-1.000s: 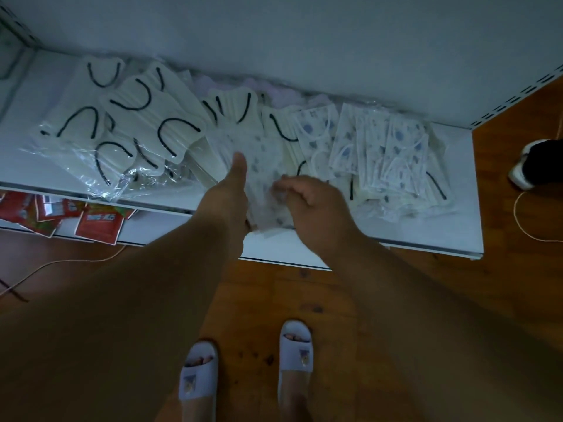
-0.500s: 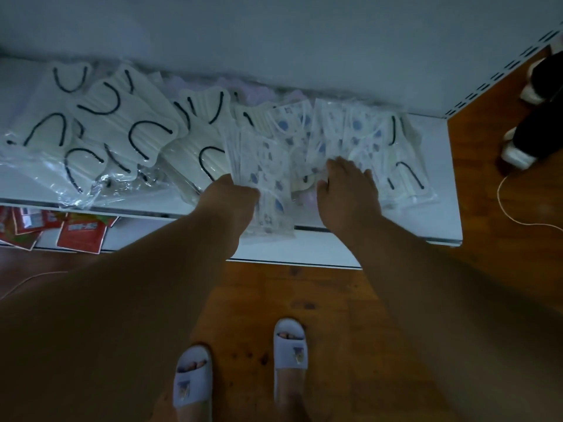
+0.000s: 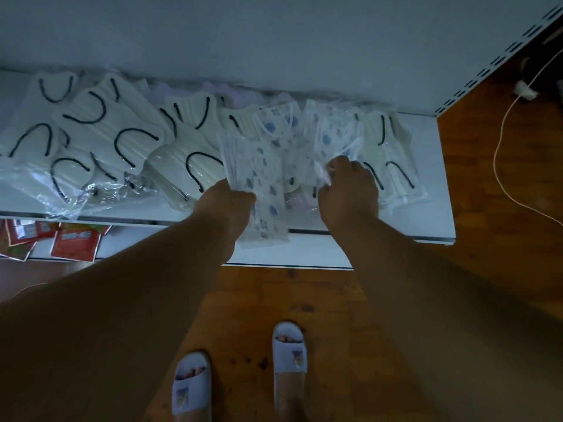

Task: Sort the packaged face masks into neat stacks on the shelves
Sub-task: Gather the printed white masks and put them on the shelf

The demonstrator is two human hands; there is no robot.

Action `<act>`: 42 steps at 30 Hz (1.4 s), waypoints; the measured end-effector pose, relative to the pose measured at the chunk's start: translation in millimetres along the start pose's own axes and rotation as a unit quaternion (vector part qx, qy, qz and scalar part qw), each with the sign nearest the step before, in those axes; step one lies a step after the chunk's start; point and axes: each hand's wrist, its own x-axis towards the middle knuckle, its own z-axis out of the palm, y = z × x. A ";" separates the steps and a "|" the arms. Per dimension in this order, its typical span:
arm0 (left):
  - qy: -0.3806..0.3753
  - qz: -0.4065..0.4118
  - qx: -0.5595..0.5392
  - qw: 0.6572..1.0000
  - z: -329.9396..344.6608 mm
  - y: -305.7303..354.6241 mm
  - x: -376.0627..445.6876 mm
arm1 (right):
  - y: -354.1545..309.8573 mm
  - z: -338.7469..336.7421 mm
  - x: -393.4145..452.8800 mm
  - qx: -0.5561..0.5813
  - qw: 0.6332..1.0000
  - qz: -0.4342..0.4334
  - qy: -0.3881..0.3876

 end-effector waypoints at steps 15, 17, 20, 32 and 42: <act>-0.026 -0.038 -0.043 0.998 -7.4 3.9 4.4 | -15.1 1.7 -13.3 0.050 0.979 -0.195 -0.037; -0.022 -0.047 -0.049 0.997 -8.0 2.6 3.3 | -12.1 2.8 3.3 -0.061 0.981 -0.158 -0.090; 0.013 -0.043 -0.041 0.998 -10.2 0.3 4.8 | -7.6 5.3 18.8 -0.105 0.983 -0.135 -0.070; -0.118 -0.113 -0.215 0.963 -26.7 8.1 5.1 | -41.2 9.8 -42.6 0.253 0.907 -0.331 -0.069; 0.053 -0.011 -0.048 0.997 -35.3 -14.0 24.2 | -43.4 19.0 16.2 -0.090 0.987 -0.047 -0.121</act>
